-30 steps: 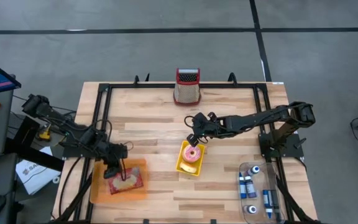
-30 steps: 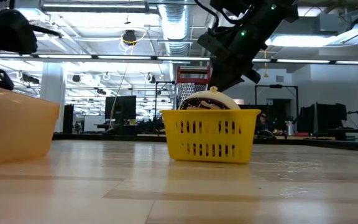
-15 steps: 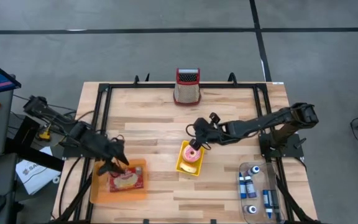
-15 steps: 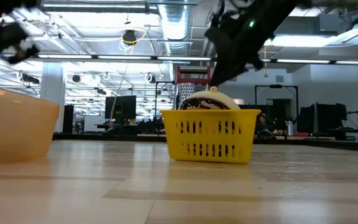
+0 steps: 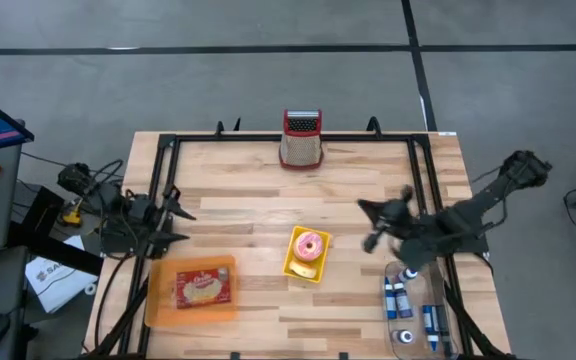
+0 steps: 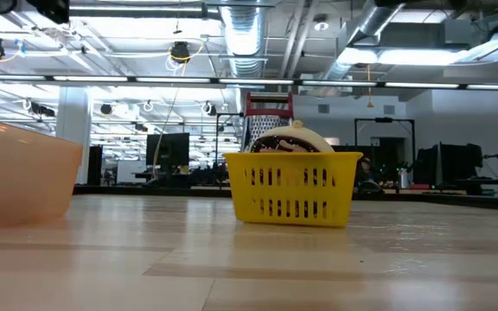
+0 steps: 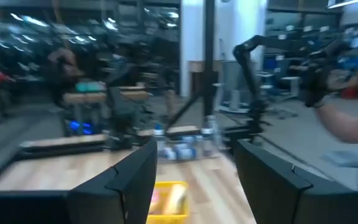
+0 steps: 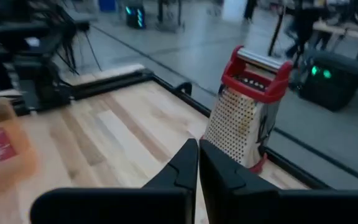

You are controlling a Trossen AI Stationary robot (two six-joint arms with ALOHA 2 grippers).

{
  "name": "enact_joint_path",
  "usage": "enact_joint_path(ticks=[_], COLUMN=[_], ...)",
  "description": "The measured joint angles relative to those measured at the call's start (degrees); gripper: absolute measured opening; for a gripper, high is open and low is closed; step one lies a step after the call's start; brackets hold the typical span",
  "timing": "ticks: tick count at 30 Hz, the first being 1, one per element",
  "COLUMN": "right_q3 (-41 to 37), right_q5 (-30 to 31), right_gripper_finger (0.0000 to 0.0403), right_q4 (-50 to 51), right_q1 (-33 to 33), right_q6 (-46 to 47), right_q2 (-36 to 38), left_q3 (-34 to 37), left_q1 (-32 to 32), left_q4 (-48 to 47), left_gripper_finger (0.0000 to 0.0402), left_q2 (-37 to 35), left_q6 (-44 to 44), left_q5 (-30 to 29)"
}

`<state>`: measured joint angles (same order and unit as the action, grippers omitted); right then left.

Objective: Pick & Place Food Item
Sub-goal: Return to Home Position

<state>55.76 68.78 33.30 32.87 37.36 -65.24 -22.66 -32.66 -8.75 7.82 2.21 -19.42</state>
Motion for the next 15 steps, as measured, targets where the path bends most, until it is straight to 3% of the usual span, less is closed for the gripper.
enact_joint_path(ticks=[3, 10, 15], right_q3=[-7.6, -27.1, -39.9], right_q5=[4.2, 4.7, 3.9], right_gripper_finger=[0.0008, 0.0008, 0.0008], right_q4=[-1.9, -15.1, -33.4], right_q1=[6.3, 11.9, 13.1], right_q6=[1.5, -0.3, -7.8], right_q2=[6.5, 19.6, 26.0], left_q3=[3.2, 7.9, 9.9], left_q1=[0.7, 3.5, 7.3], left_q4=[0.9, 3.9, 3.7], left_gripper_finger=[0.0215, 0.0228, 0.0232], left_q2=[-3.8, -7.8, -7.8], left_q6=[3.3, 8.0, 8.1], left_q5=[-3.8, -7.0, -7.1])
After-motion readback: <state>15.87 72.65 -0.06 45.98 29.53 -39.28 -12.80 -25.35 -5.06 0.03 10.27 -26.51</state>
